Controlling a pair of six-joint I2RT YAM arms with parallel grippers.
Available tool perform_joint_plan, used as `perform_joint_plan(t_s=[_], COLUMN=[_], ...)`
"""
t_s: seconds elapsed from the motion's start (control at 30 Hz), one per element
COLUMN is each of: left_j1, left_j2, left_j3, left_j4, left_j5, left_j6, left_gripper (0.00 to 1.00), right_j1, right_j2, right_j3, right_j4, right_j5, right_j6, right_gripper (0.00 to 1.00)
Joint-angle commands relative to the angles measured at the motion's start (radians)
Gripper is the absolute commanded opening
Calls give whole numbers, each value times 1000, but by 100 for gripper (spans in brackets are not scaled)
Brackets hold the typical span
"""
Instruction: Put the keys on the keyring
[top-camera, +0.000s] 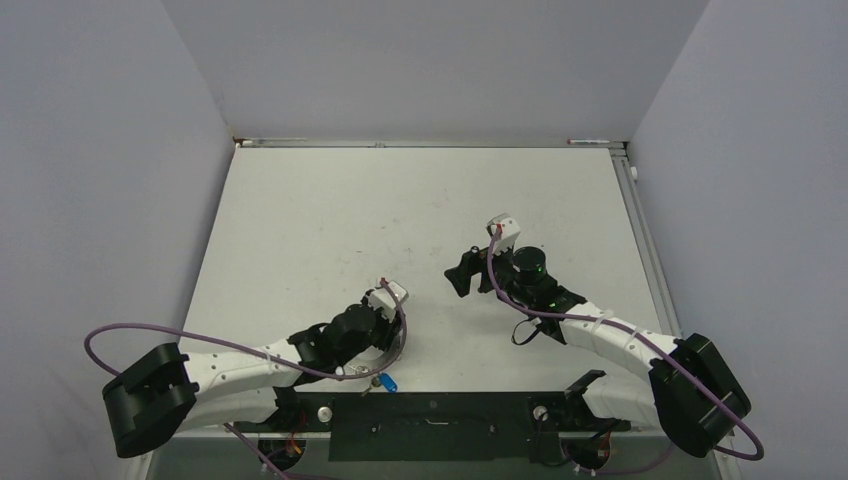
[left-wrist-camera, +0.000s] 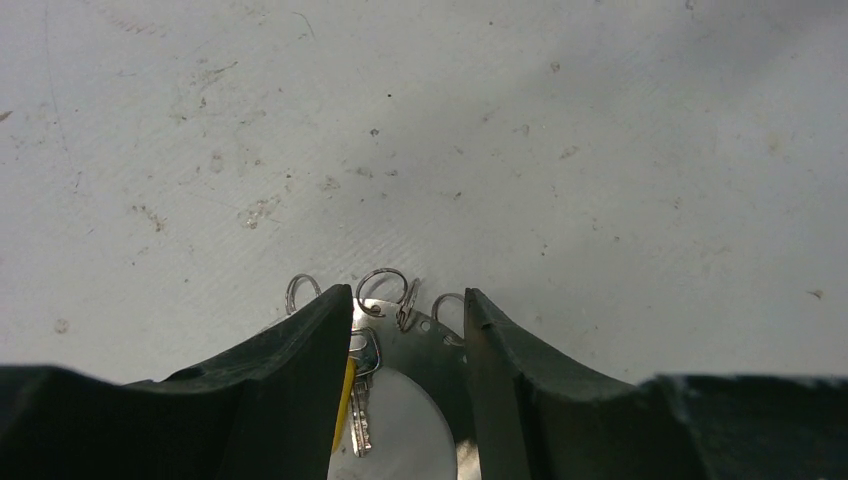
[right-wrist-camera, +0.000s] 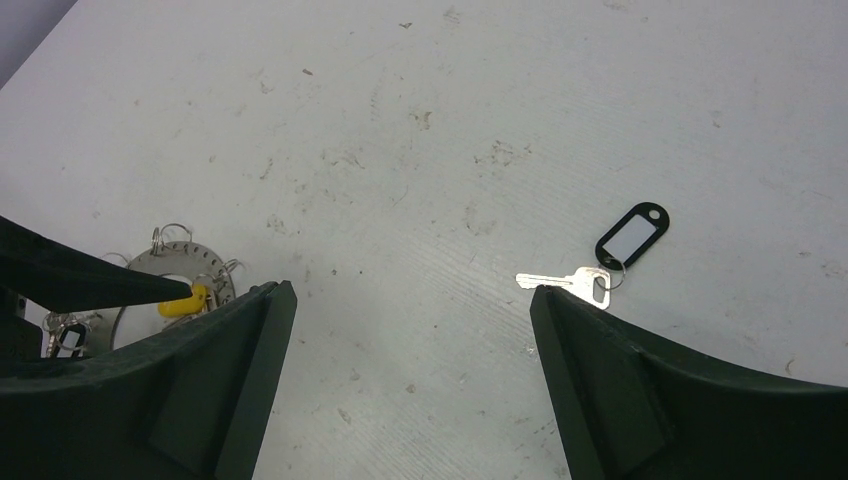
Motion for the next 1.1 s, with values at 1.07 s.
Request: perform_joint_plan(t_s=[1.07], left_j1=[25], left_j2=[224], left_j3=[91], left_j4=[48], left_j5=[-9], left_j6=[-97], left_gripper=[23], right_j1=[11], right_j2=[63], right_j3=[13], right_j4=[71], right_j5=[-61], right_j6=[31], right_gripper=[92])
